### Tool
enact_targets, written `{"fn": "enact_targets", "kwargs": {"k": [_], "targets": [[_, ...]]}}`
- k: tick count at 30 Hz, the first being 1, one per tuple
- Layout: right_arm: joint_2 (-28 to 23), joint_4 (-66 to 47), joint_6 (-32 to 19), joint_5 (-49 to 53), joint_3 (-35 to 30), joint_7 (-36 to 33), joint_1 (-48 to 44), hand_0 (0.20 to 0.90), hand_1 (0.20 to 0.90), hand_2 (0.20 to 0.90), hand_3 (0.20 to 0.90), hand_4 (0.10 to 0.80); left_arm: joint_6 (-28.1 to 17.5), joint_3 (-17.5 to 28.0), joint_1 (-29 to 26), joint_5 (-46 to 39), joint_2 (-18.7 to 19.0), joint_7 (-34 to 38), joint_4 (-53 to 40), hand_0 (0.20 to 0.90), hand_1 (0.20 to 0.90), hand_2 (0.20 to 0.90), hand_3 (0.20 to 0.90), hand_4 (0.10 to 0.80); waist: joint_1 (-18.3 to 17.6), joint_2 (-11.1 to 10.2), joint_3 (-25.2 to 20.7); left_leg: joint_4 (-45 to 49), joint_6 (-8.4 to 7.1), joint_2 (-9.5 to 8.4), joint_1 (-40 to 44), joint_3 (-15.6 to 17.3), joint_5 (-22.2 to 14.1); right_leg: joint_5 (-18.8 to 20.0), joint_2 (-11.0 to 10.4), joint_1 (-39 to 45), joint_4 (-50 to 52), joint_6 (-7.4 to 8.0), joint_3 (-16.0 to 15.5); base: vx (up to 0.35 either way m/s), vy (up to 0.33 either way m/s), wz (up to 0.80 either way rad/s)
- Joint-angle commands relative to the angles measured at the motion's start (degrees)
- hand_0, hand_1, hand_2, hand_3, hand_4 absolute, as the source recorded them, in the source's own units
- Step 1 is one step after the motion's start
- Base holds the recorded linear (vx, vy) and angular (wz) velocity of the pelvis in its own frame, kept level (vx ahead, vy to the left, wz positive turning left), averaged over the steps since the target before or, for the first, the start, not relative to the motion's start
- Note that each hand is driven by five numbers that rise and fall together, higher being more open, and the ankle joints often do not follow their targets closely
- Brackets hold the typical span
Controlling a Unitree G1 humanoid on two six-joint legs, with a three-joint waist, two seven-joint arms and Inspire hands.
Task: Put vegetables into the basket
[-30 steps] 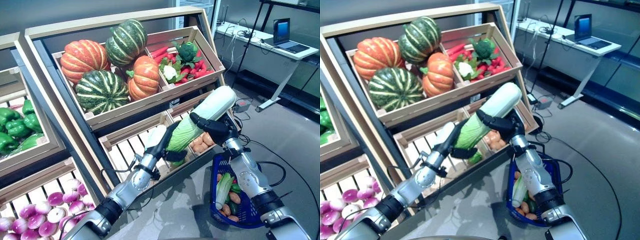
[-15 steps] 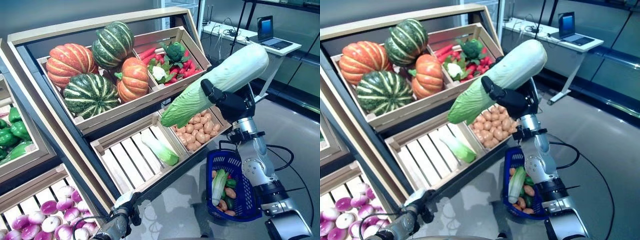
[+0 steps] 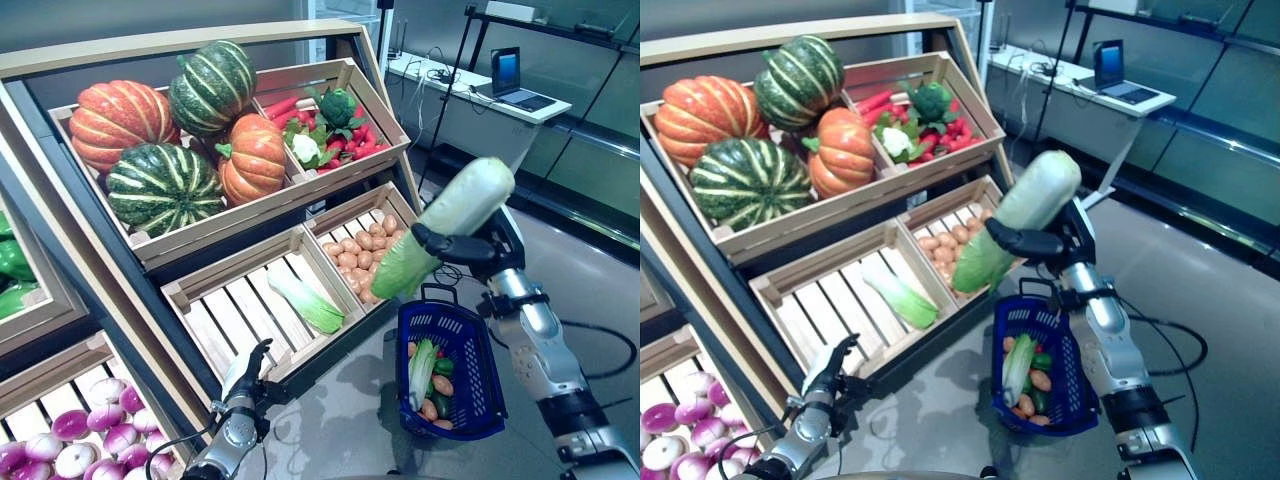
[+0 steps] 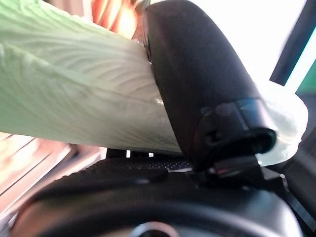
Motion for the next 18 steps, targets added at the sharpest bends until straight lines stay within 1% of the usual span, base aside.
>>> {"fn": "enact_targets", "kwargs": {"k": [1,2,3,4,5,6,7,8,9,10,11,13,14,16,17,18], "targets": [[-1.89,-1.49,-5.48,1.44,-8.34,-2.94,-5.97,0.300,0.300,0.300,0.300,0.400,-6.16,2.60,-2.53,-1.90,2.90,2.83,-2.72,0.900,0.900,0.900,0.900,0.800,-1.24,-0.88,0.14,0.13,-0.42,0.78,-1.07,0.56,-2.62,-0.99,-2.72,2.06,0.12,2.94,-1.73,-0.113,-0.148,-0.24],[-1.93,0.11,-6.17,1.16,-8.39,-3.56,-6.94,0.300,0.300,0.300,0.300,0.400,-5.57,3.18,-2.21,-2.73,3.07,2.97,-3.26,0.900,0.900,0.900,0.900,0.800,-0.37,-0.85,0.24,0.13,-1.05,1.52,-1.43,2.48,-2.12,-0.15,-4.24,1.61,0.12,3.67,-6.01,-0.130,-0.123,-0.25],[-1.89,0.86,-6.40,1.11,-8.11,-3.47,-7.71,0.300,0.300,0.300,0.300,0.400,-5.54,3.25,-2.27,-3.17,3.20,3.21,-3.29,0.900,0.900,0.900,0.900,0.800,-0.06,-0.82,0.26,0.13,-1.19,1.71,-1.54,3.18,-1.97,0.10,-4.72,1.52,0.12,3.84,-7.39,-0.211,-0.176,-0.46],[-1.84,2.99,-6.98,0.46,-7.24,-4.03,-10.15,0.300,0.300,0.300,0.300,0.400,-5.56,3.58,-2.60,-4.18,3.46,3.51,-3.15,0.900,0.900,0.900,0.900,0.800,0.82,-0.76,0.39,0.13,-1.51,2.13,-1.73,5.10,-1.54,0.77,-5.77,1.31,0.12,4.21,-10.77,-0.186,-0.142,-0.81],[-1.88,5.44,-7.39,-0.89,-5.97,-5.08,-13.10,0.300,0.300,0.300,0.300,0.400,-5.37,3.96,-3.12,-5.13,3.64,3.82,-3.02,0.900,0.900,0.900,0.900,0.800,1.60,-0.63,0.77,0.13,-1.65,2.44,-1.46,6.84,-1.43,1.12,-6.26,1.34,0.12,4.41,-13.13,-0.197,-0.230,-1.21],[-2.64,8.43,-7.61,-2.46,-3.82,-7.69,-16.50,0.300,0.300,0.300,0.300,0.400,-4.95,4.08,-3.96,-7.97,3.67,3.78,-3.04,0.900,0.900,0.900,0.900,0.800,1.92,-0.55,1.36,0.33,-1.35,2.33,-1.11,7.61,-1.37,0.97,-5.85,0.79,0.12,3.91,-12.57,-0.107,-0.179,-1.16],[-2.72,8.79,-7.63,-2.67,-3.52,-7.88,-16.87,0.300,0.300,0.300,0.300,0.400,-4.84,4.18,-4.10,-8.21,3.61,3.66,-3.04,0.900,0.900,0.900,0.900,0.800,1.94,-0.52,1.48,0.46,-1.33,2.34,-1.04,7.67,-1.40,0.94,-5.76,0.77,0.12,3.80,-12.40,-0.033,-0.187,-1.04],[-3.16,10.43,-7.49,-3.44,-2.26,-8.25,-17.98,0.300,0.300,0.300,0.300,0.400,-4.89,4.59,-4.56,-9.76,3.32,3.50,-2.89,0.900,0.900,0.900,0.900,0.800,1.99,-0.63,1.82,1.57,-1.33,2.39,-0.74,7.89,-1.45,0.62,-5.37,0.75,0.12,3.08,-11.74,0.023,-0.163,-0.82],[-3.60,12.07,-7.32,-4.20,-0.83,-8.02,-18.84,0.300,0.300,0.300,0.300,0.400,-5.57,5.19,-4.96,-10.48,2.92,3.89,-2.44,0.900,0.900,0.900,0.900,0.800,1.98,-1.00,2.25,5.57,-1.56,3.08,-1.50,8.09,-2.44,0.28,-4.95,0.87,0.12,2.08,-11.05,0.055,-0.288,-0.88],[-4.16,13.49,-6.97,-5.63,1.59,-8.65,-19.61,0.300,0.300,0.300,0.300,0.400,-6.61,5.99,-5.32,-11.76,2.37,4.43,-2.81,0.900,0.900,0.900,0.900,0.800,2.47,-1.69,3.51,16.30,-2.72,4.76,-5.73,6.36,-2.37,0.02,-4.28,1.28,0.12,0.42,-9.64,0.060,-0.275,-0.63],[-4.58,14.01,-6.73,-5.94,2.42,-8.87,-19.63,0.300,0.300,0.300,0.300,0.400,-7.18,6.38,-5.27,-12.66,2.24,4.25,-3.51,0.900,0.900,0.900,0.900,0.800,2.83,-1.91,4.39,22.80,-3.49,5.44,-8.55,4.48,-1.86,-0.21,-3.93,1.57,0.12,-0.44,-8.93,0.049,-0.207,-0.42],[-5.10,14.82,-6.60,-6.94,3.16,-10.07,-19.67,0.300,0.300,0.300,0.300,0.400,-7.83,6.78,-4.94,-13.46,2.11,3.74,-5.29,0.900,0.900,0.900,0.900,0.800,3.47,-1.83,5.66,27.78,-4.22,5.88,-12.06,2.12,-0.84,-0.48,-3.60,2.32,0.12,-1.22,-8.26,0.054,-0.036,-0.25],[-5.15,16.53,-6.67,-7.32,3.40,-11.06,-19.66,0.300,0.300,0.300,0.300,0.400,-8.14,6.59,-4.43,-13.22,1.94,3.26,-7.40,0.900,0.900,0.900,0.900,0.800,4.38,-1.78,6.43,26.81,-4.15,5.02,-14.01,0.58,-0.04,-0.70,-3.83,3.22,0.12,-1.23,-7.82,0.103,0.044,-0.19],[-4.67,18.19,-6.48,-8.43,3.76,-12.65,-20.04,0.300,0.300,0.300,0.300,0.400,-7.92,6.11,-3.61,-12.87,1.84,2.88,-9.40,0.900,0.900,0.900,0.900,0.800,5.42,-1.26,6.82,22.35,-4.04,4.42,-14.11,-0.06,0.82,-1.25,-3.96,4.66,0.12,-0.64,-7.78,0.145,0.104,-0.15],[-4.52,18.69,-6.12,-8.85,4.01,-13.65,-20.31,0.300,0.300,0.300,0.300,0.400,-8.01,5.83,-3.25,-12.62,1.74,2.58,-10.05,0.900,0.900,0.900,0.900,0.800,5.86,-0.98,6.81,20.22,-3.95,4.46,-14.18,-0.15,1.29,-1.61,-3.97,5.21,0.12,-0.38,-7.85,0.206,0.216,-0.22],[-4.47,19.59,-5.35,-9.54,4.66,-15.67,-21.42,0.300,0.300,0.300,0.300,0.400,-7.14,4.54,-3.13,-13.34,2.29,2.40,-12.41,0.900,0.900,0.900,0.900,0.800,7.15,-0.05,6.71,11.62,-4.07,4.58,-14.91,-0.97,3.32,-2.58,-3.99,6.51,0.12,0.54,-8.02,0.174,0.209,-0.16]]}}
